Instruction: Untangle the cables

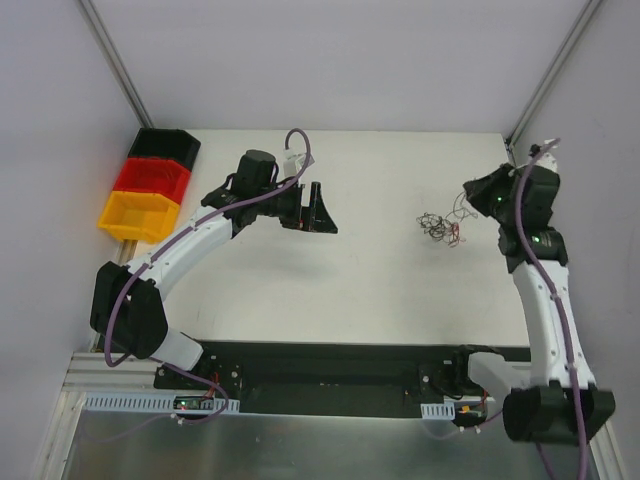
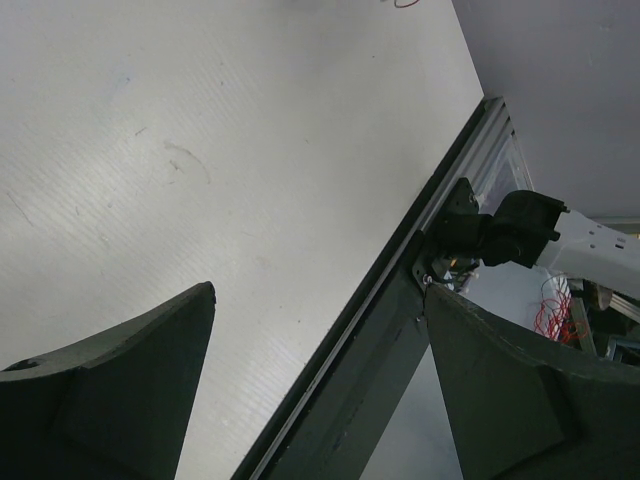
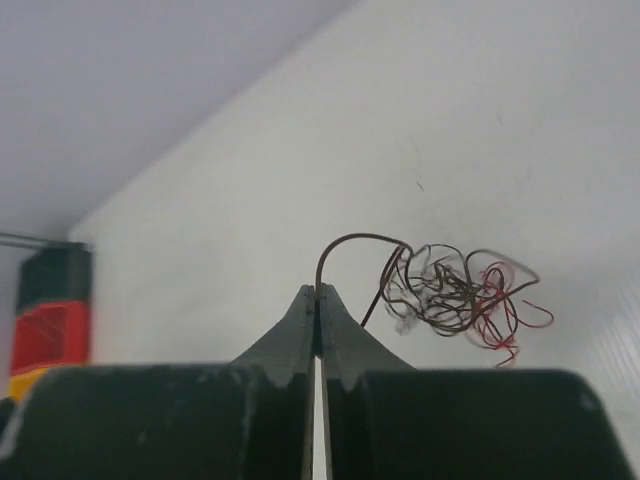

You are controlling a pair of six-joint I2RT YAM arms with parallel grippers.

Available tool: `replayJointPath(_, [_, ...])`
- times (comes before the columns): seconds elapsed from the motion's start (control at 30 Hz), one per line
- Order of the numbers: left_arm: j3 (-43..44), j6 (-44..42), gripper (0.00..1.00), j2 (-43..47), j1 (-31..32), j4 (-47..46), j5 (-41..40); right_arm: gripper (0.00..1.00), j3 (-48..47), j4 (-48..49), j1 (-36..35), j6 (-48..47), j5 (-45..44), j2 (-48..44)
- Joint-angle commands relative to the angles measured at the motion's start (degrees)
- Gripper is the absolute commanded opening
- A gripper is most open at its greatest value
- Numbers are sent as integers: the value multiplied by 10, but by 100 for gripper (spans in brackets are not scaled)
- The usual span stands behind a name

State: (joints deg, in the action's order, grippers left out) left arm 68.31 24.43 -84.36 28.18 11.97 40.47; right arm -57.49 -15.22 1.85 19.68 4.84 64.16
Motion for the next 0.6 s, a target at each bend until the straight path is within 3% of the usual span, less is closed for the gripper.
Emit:
replayJointPath(0.0, [23, -12, 84, 23, 7, -3, 13, 0, -101, -68, 1, -20, 3, -124])
replayJointPath(0.13, [22, -13, 84, 25, 7, -4, 11, 0, -133, -87, 2, -51, -3, -175])
replayJointPath(0.33, [22, -14, 84, 34, 8, -4, 8, 0, 13, -93, 3, -65, -64, -168])
replayJointPath(0.4, [20, -17, 84, 40, 9, -4, 1, 1, 25, -104, 3, -69, -35, -138])
replayJointPath(0.57, [18, -23, 84, 53, 11, -4, -7, 0, -117, -142, 2, -113, -9, -126])
